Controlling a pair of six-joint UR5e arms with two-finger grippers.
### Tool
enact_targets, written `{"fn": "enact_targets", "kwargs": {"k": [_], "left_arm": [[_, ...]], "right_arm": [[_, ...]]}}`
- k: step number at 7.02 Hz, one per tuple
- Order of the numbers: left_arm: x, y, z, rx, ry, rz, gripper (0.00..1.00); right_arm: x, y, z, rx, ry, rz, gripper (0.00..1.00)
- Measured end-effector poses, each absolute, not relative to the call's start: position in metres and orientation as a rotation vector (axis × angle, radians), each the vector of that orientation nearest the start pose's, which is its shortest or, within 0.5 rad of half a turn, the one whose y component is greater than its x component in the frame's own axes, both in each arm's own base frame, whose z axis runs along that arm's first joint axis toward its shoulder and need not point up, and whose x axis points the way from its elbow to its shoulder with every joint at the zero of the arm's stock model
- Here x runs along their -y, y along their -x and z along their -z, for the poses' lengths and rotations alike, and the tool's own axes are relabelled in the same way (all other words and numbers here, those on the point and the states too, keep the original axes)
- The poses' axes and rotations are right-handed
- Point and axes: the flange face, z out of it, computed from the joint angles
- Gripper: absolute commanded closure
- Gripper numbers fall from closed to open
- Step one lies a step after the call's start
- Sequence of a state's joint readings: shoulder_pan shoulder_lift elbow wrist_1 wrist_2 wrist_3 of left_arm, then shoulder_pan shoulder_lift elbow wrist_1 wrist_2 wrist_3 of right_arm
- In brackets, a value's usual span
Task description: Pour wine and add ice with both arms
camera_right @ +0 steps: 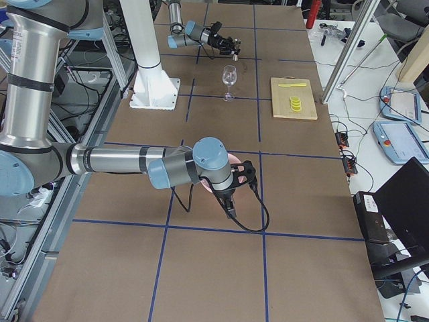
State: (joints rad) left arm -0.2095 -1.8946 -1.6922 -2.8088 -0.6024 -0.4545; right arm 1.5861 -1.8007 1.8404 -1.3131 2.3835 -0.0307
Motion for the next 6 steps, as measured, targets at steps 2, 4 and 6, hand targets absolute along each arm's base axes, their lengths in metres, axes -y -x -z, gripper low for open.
{"fn": "enact_targets", "kwargs": {"k": [2,4,6], "left_arm": [[0.321,-0.491,-0.258,-0.706,-1.465,0.087,1.00],[0.324,-0.508,-0.231,-0.621,-1.459,0.024,1.00],[0.324,-0.511,-0.220,-0.499,-1.500,-0.056,1.00]], "right_arm": [[0.409,-0.067,-0.598,0.799,-0.297,0.134,0.00],[0.409,-0.067,-0.599,0.798,-0.296,0.133,0.00],[0.409,-0.067,-0.599,0.798,-0.295,0.133,0.00]]}}
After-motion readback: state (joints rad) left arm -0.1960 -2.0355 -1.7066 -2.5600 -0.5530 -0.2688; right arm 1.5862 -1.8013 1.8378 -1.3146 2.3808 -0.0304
